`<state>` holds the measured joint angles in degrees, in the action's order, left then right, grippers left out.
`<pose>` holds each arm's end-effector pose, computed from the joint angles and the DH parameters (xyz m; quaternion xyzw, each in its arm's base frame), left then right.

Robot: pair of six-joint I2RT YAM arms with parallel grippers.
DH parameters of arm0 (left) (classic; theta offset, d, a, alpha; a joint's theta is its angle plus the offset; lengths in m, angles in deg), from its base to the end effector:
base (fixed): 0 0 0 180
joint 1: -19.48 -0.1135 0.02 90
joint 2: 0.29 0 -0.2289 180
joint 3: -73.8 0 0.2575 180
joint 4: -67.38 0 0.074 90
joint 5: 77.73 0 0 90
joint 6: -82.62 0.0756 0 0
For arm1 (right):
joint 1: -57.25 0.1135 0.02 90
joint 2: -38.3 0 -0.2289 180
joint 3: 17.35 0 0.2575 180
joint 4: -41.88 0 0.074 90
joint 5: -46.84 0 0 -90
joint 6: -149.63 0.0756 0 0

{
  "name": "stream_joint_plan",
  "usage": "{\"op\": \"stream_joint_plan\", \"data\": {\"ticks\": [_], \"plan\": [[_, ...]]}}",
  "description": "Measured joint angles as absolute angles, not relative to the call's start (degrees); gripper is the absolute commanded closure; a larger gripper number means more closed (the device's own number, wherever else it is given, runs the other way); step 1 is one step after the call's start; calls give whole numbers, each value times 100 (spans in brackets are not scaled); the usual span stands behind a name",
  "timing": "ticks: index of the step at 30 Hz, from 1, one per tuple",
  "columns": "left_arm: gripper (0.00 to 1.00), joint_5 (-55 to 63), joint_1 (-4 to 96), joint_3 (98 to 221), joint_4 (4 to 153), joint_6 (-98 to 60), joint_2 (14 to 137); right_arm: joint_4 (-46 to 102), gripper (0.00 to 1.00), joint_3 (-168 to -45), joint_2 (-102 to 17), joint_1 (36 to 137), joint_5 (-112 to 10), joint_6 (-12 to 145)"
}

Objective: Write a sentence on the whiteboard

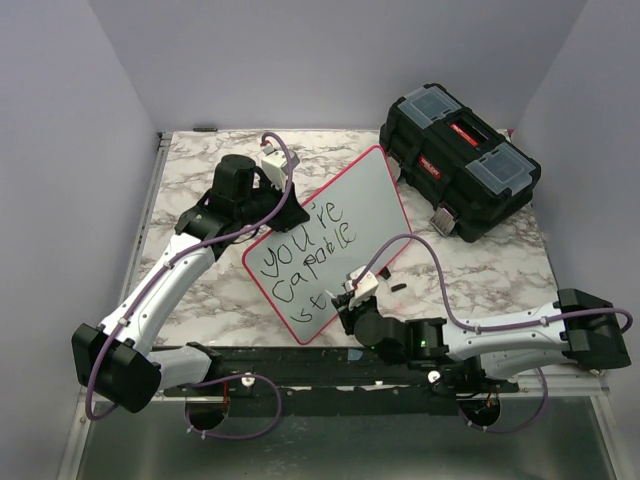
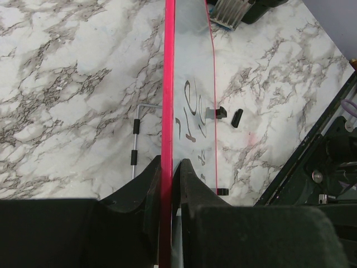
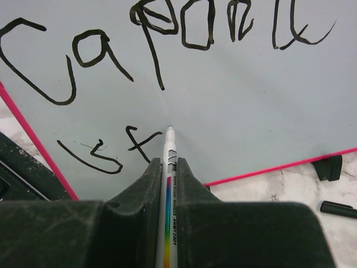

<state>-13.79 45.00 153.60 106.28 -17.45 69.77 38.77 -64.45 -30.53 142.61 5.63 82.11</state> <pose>0.2742 -0.1677 0.3031 0.2261 0.8172 -0.3359 0.4103 0.0801 0.2833 0.1796 -0.2105 0.7708 0.1914 0.5701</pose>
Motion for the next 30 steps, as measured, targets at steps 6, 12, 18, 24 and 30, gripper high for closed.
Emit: {"op": "stream_joint_plan", "data": {"ticks": [6, 12, 18, 24, 30], "plan": [[100, -1377, 4502, 15360, 10628, -1745, 6977, 3954, 99, -6445, -3246, 14182, 563, 8207], [100, -1366, 4502, 15360, 10628, -1745, 6977, 4072, 99, -6447, -3307, 14073, 561, 8161], [100, -1336, 4502, 15360, 10628, -1742, 6977, 4175, 99, -6447, -3351, 14036, 559, 8076], [100, -1307, 4500, 15360, 10630, -1727, 6979, 4216, 99, -6447, -3381, 14036, 561, 8056], [100, -1305, 4500, 15360, 10630, -1725, 6979, 4205, 99, -6445, -3379, 14029, 561, 8107]]}}
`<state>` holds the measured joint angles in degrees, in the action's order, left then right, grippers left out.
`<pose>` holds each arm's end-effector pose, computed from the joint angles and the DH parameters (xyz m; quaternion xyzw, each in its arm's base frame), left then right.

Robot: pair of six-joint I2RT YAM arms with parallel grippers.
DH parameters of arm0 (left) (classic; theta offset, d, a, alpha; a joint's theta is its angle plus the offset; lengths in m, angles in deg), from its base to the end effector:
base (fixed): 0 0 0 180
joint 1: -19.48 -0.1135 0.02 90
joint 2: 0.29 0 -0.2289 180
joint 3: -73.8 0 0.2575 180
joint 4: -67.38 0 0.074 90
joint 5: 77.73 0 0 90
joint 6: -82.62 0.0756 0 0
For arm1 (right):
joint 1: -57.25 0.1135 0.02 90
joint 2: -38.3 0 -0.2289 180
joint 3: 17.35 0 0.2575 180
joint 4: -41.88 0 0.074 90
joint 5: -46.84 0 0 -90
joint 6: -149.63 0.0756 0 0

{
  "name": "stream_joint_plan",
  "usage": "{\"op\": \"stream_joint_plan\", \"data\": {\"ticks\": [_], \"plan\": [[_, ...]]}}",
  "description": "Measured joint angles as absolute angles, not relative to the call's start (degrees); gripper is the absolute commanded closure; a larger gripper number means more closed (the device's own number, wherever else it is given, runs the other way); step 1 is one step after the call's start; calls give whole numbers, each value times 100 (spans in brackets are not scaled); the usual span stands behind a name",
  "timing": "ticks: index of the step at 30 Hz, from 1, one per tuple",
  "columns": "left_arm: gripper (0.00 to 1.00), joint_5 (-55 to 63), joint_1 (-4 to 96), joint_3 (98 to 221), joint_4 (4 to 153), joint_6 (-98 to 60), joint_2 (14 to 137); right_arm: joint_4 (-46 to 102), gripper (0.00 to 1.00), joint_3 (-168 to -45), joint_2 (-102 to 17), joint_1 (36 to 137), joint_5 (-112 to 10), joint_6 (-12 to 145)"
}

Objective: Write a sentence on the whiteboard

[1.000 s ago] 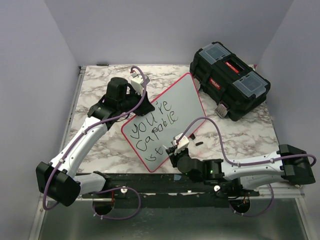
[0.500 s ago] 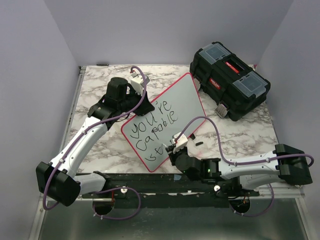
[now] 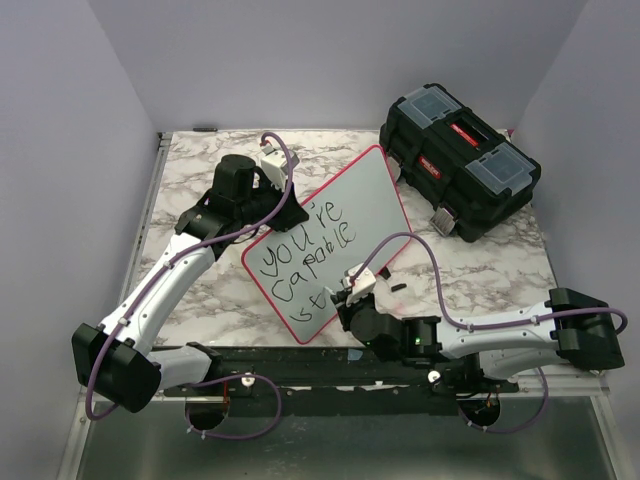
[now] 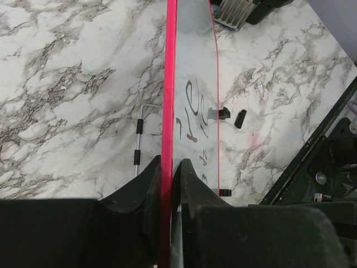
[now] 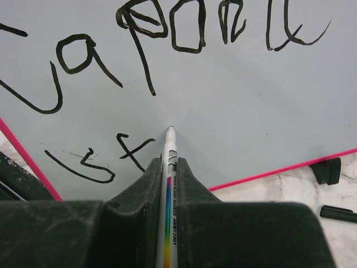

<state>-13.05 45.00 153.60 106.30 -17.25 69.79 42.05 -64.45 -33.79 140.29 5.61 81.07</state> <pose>0.2749 -0.1671 0.3027 0.2244 0.8186 -0.3302 0.4129 0.0922 0.2863 0.1705 -0.2019 0.7730 0.1748 0.5754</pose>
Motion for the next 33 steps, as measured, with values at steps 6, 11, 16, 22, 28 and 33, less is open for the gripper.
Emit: {"op": "stream_joint_plan", "data": {"ticks": [6, 11, 16, 22, 28, 33], "plan": [[100, -1305, 4502, 15360, 10630, -1725, 6977, 4205, 99, -6325, -3281, 13999, 513, 8386], [100, -1305, 4502, 15360, 10633, -1725, 6977, 4164, 99, -6137, -3209, 13990, 443, 8642], [100, -1305, 4502, 15360, 10630, -1725, 6979, 4081, 99, -6056, -3172, 13990, 369, 8819], [100, -1305, 4502, 15360, 10630, -1725, 6979, 4011, 99, -6006, -3137, 13988, 296, 8966], [100, -1305, 4502, 15360, 10628, -1725, 6977, 3886, 99, -5914, -3099, 13990, 163, 9094], [100, -1307, 4502, 15360, 10628, -1725, 6979, 3860, 99, -5901, -3088, 13988, 122, 9119]]}}
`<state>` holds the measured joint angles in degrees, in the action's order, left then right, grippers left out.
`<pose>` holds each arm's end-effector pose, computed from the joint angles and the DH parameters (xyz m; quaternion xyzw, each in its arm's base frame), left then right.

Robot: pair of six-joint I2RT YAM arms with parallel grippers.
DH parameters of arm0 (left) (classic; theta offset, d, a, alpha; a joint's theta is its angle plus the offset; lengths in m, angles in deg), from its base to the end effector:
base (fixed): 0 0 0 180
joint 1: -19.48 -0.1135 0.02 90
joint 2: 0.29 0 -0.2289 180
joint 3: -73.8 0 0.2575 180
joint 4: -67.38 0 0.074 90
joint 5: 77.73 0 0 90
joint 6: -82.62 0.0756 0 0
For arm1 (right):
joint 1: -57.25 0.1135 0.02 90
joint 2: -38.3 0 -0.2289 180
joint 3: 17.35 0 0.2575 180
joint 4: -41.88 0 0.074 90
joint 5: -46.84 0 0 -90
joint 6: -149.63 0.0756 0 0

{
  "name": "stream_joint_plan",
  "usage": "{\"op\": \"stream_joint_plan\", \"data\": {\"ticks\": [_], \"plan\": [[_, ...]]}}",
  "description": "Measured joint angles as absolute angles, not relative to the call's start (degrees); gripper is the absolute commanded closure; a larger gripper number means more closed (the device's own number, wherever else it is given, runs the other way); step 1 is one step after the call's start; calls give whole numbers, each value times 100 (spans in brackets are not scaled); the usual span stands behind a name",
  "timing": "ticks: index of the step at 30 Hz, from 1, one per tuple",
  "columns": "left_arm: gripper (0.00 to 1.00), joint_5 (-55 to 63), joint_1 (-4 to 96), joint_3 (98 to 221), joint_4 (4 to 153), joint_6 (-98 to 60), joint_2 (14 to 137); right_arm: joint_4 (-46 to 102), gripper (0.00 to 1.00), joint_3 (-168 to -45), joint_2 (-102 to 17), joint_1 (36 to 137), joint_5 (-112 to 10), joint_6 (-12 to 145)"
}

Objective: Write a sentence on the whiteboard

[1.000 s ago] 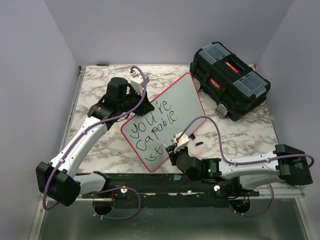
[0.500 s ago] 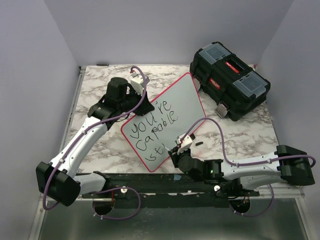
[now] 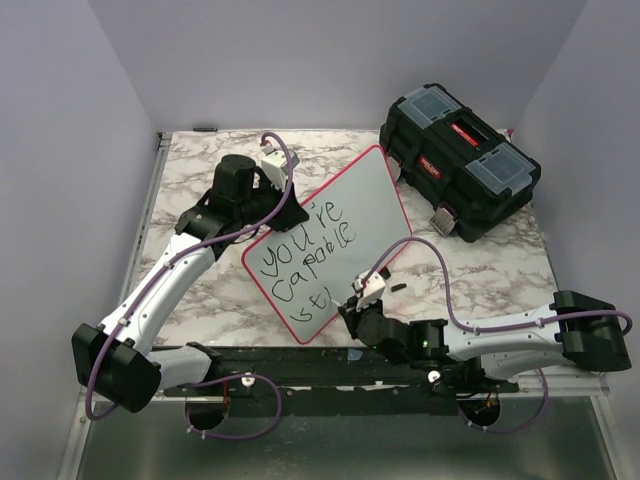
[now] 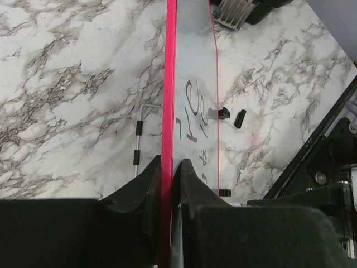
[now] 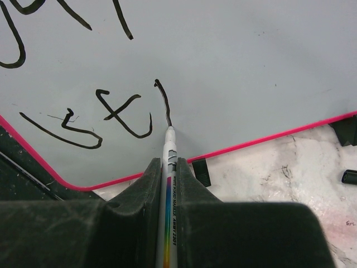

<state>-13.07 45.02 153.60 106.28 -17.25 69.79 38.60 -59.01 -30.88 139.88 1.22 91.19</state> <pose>0.2749 -0.1672 0.3028 0.2247 0.8184 -0.3304 0.4129 0.0880 0.2679 0.1429 -0.1787 0.8069 0.2056 0.5242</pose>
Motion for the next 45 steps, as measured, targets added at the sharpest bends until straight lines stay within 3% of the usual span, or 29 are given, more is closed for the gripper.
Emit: {"op": "stream_joint_plan", "data": {"ticks": [45], "plan": [[100, -1303, 4548, 15376, 10628, -1727, 6979, 3777, 99, -6447, -2927, 13929, 690, 8354]]}}
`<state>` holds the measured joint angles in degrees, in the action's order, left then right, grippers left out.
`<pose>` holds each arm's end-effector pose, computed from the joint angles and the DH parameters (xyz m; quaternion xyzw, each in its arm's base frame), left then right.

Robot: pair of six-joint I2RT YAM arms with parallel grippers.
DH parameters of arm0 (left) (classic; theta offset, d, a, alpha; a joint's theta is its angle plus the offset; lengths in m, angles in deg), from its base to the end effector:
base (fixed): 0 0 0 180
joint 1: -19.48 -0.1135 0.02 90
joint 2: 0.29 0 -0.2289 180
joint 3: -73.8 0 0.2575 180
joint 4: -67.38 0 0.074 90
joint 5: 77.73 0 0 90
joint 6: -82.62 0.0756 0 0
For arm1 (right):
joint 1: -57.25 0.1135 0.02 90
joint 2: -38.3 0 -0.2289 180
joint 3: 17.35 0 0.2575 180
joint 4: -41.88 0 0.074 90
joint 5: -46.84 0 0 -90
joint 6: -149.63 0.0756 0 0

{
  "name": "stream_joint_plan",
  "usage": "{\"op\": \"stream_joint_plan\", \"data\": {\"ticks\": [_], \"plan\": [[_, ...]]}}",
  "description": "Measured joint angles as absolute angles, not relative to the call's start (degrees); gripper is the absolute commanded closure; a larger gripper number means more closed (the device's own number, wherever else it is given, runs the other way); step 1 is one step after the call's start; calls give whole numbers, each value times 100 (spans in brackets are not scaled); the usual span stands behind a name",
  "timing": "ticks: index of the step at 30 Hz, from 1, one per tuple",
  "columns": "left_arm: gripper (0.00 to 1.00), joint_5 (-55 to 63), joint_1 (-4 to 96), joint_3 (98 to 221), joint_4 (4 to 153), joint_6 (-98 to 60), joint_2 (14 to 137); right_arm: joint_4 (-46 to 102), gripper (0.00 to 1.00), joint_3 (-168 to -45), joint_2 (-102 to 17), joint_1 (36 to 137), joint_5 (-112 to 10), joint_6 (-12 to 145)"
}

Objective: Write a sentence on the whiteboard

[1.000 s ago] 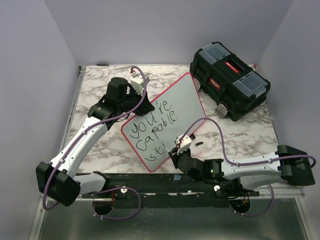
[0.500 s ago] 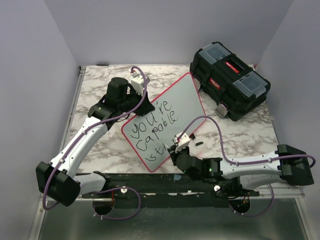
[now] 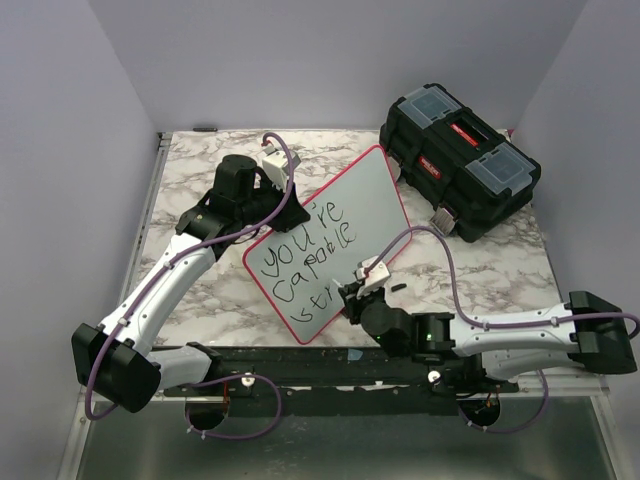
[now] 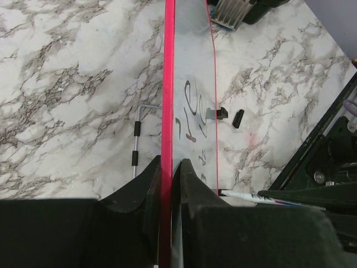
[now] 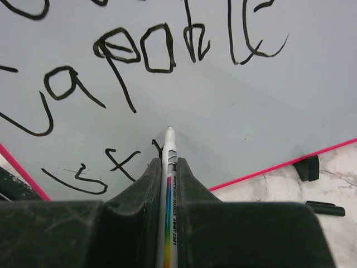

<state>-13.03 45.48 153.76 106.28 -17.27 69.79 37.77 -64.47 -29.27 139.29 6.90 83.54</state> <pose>0.2736 -0.1694 0.3038 0.2278 0.8169 -0.3321 0.4128 0.0969 0.2746 0.1842 -0.1704 0.7774 0.1767 0.5791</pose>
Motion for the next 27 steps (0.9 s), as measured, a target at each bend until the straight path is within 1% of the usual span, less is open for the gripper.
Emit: {"op": "stream_joint_plan", "data": {"ticks": [5, 27], "plan": [[100, -1305, 4548, 15376, 10628, -1727, 6979, 3801, 99, -6366, -2616, 13844, 694, 8373], [100, -1299, 4550, 15376, 10630, -1727, 6979, 3838, 99, -6248, -2905, 13398, 471, 8660]]}}
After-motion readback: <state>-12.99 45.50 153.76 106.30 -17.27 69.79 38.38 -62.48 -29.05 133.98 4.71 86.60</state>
